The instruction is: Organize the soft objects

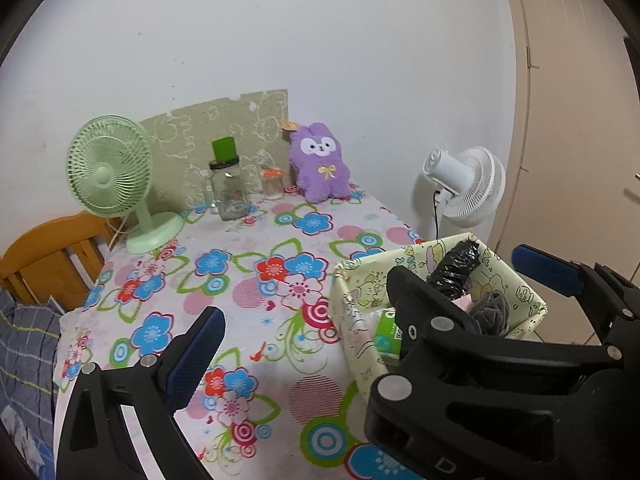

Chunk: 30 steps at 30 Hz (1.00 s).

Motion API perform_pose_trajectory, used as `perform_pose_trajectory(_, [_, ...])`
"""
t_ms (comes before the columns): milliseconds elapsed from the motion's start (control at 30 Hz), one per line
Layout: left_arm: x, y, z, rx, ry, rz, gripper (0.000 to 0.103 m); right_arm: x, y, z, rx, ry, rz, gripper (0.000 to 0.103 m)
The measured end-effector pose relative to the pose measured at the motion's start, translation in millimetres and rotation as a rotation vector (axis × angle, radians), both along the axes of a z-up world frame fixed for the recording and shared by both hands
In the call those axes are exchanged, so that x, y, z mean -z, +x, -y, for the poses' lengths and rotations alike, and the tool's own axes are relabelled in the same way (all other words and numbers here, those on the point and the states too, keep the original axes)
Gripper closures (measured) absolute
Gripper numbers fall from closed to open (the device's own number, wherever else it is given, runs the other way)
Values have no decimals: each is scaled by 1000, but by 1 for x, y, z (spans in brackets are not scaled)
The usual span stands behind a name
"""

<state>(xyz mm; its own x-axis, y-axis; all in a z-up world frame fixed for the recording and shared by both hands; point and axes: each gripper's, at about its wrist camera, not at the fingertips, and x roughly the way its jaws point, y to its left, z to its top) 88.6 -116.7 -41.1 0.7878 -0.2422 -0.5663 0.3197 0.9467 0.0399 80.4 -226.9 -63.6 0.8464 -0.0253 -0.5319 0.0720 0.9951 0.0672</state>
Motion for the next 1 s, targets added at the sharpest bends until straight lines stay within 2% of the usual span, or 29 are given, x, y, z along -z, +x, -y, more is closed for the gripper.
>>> perform_pose_trajectory(633, [-26,-41,-70,-141,-36,100,0,-31,-40,-43,-62,-35,95,2])
perform_pose_trajectory(1000, [-37,-55,-101,-204,-52,140,0,-41,-58,-47,-61,-47,135,2])
